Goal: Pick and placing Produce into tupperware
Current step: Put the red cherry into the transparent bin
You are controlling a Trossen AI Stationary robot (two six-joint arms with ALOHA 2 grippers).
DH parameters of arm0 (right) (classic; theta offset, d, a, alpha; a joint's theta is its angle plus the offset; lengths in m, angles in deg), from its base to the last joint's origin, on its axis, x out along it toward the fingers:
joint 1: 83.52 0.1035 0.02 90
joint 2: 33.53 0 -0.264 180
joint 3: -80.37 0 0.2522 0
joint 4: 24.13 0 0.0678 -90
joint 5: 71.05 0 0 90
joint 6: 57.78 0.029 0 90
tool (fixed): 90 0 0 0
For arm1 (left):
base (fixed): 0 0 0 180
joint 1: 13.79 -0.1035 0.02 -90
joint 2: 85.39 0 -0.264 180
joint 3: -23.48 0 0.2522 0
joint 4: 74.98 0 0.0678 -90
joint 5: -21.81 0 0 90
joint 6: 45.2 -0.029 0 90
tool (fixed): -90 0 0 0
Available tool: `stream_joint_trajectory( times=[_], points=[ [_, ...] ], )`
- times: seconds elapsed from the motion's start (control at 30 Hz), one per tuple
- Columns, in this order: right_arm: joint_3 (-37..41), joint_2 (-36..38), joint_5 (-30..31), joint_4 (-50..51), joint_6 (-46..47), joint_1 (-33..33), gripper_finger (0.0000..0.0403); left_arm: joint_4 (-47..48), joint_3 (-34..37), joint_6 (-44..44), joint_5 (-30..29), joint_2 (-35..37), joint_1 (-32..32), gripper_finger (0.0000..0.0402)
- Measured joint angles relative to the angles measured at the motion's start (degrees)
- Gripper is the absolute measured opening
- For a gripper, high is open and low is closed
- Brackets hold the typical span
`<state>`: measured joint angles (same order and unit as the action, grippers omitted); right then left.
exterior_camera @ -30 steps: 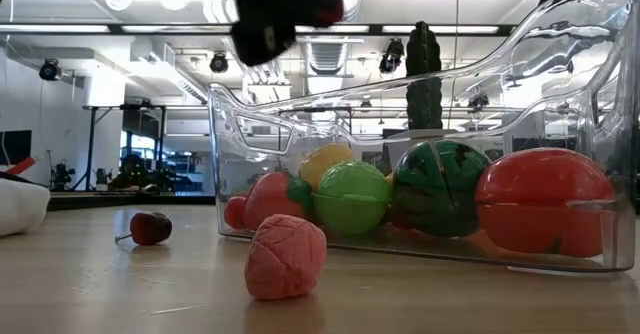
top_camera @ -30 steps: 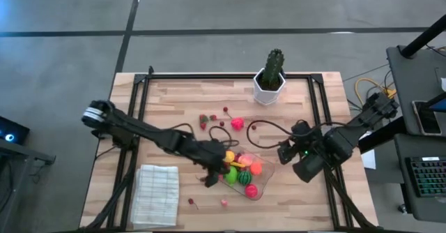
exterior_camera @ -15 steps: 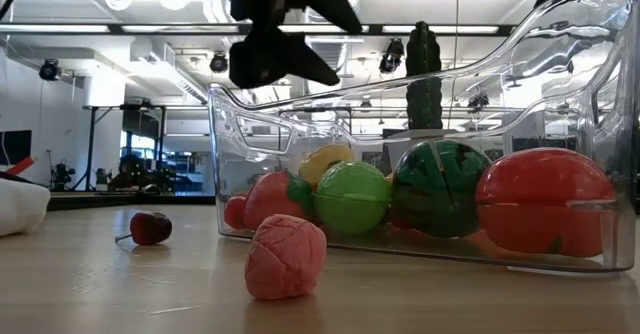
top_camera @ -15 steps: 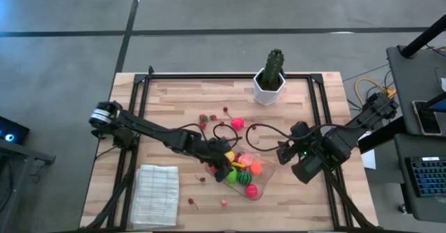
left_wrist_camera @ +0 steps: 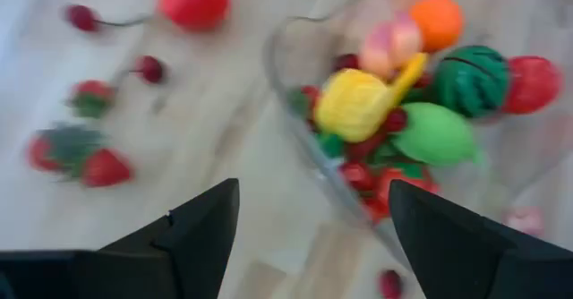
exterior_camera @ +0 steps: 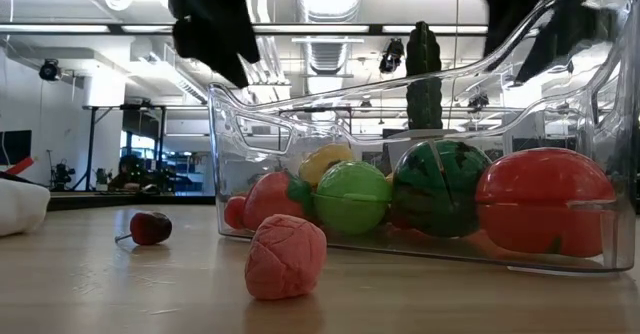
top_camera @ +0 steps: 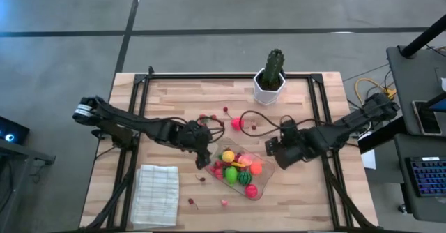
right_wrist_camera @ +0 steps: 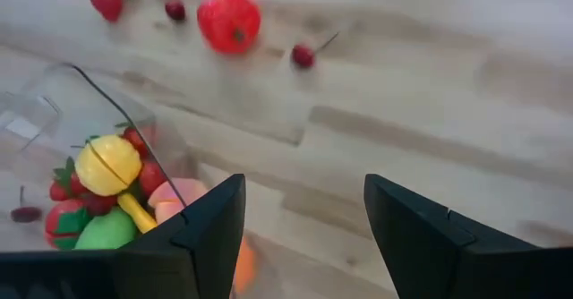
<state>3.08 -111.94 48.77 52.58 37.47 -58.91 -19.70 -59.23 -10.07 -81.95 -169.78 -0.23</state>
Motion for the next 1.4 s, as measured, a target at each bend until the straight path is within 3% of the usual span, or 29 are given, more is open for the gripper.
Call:
stream_joint_trajectory(
  times=[0.1,0.2,0.43,0.7,1.17,1.4],
  points=[
    [5.28,0.00,-5.81,-11.27,-5.20,-5.59,0.0221,1.84,2.45,-0.11,-2.98,3.22,-0.23,0.0271],
    [9.18,-0.13,-7.75,-19.90,-8.54,-11.55,0.0221,1.75,5.64,-0.65,-3.84,6.38,-0.56,0.0271],
    [10.69,-0.56,-7.61,-22.39,-12.28,-21.19,0.0221,1.34,12.93,-0.98,-4.52,13.03,-1.09,0.0271],
    [9.29,-7.50,-7.53,-26.23,-11.11,-20.46,0.0222,1.24,19.41,0.60,-4.77,18.06,-1.61,0.0271],
    [2.55,-22.66,-6.35,-22.38,-11.29,-20.53,0.0222,1.42,20.46,2.06,-4.54,19.74,-1.94,0.0271],
    [1.95,-22.97,-2.78,-22.44,-8.08,-20.60,0.0267,1.49,20.46,2.17,-3.80,19.72,-1.94,0.0271]
  ],
)
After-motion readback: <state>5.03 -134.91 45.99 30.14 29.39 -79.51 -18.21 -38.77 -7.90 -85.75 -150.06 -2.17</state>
